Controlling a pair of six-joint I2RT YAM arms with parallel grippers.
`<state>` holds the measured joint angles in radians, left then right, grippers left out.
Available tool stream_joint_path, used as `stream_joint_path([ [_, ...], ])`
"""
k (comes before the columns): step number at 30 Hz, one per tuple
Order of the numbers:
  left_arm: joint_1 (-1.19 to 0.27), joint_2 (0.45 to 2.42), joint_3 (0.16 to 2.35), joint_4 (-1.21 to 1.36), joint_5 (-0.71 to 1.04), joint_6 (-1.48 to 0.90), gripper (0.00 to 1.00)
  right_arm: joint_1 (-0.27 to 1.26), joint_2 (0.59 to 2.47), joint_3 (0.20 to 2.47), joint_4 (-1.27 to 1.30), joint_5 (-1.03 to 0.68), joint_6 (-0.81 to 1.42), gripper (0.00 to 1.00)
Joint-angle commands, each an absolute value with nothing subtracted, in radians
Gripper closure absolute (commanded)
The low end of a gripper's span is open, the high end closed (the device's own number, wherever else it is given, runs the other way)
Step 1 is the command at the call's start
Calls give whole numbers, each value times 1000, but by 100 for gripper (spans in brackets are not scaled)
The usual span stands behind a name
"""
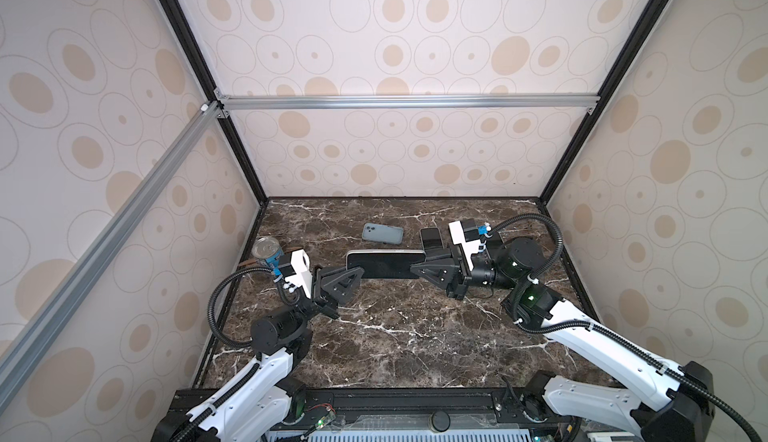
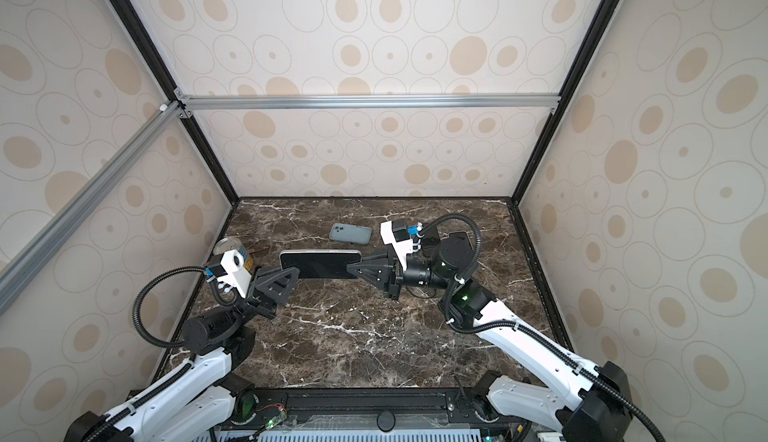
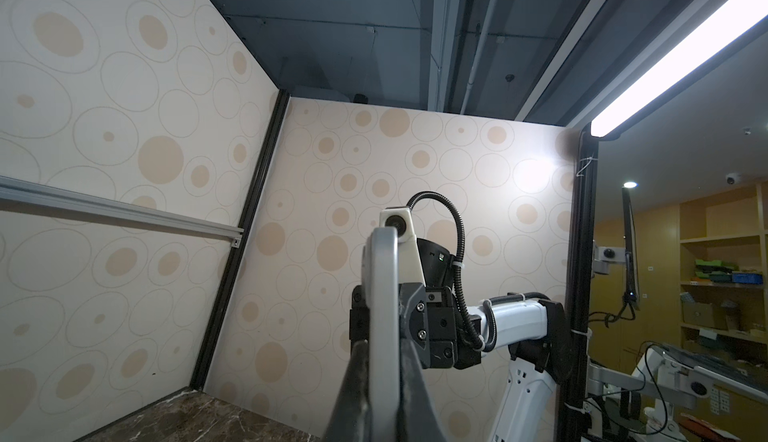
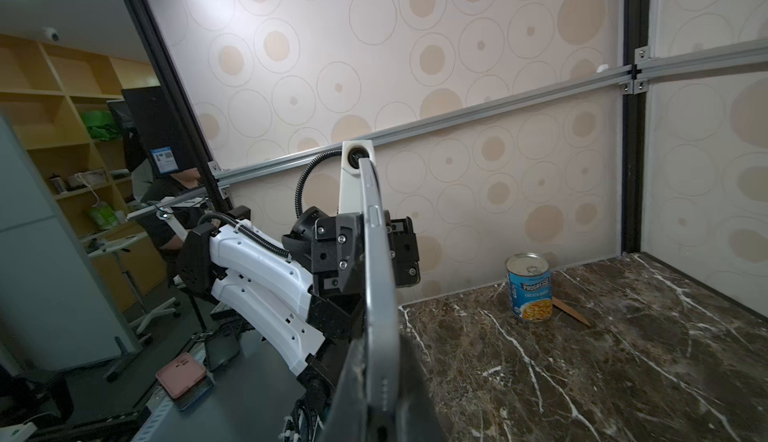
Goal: Put the phone into the phone case
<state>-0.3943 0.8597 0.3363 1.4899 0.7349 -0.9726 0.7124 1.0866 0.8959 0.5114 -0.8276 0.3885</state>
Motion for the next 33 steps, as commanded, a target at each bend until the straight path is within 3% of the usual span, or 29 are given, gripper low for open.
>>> stream_joint_path([
  [1,-388,847,347,1543,729,-960,100,715,1079,913,541,-807,392,100],
  [6,-373,844,341,1516,700,-954,96,714,1055,897,523,-760,379,100],
  [8,-361,843,338,1507,684,-952,54,714,1035,890,497,-703,368,100],
  [9,-355,842,336,1496,673,-950,39,715,1022,885,478,-670,360,100],
  [11,-344,839,340,1449,653,-934,25,715,994,878,437,-592,345,100],
  [13,-332,838,353,1355,626,-908,18,712,963,873,390,-514,326,100],
  [17,-311,851,400,1109,542,-824,18,712,906,870,296,-350,283,100],
  [21,-311,915,518,721,378,-685,31,712,863,895,157,-170,246,100],
  [24,-311,1002,636,488,255,-629,34,712,844,913,81,-94,218,100],
  [33,-358,1496,1078,137,201,-563,44,709,792,923,-29,-33,156,100],
])
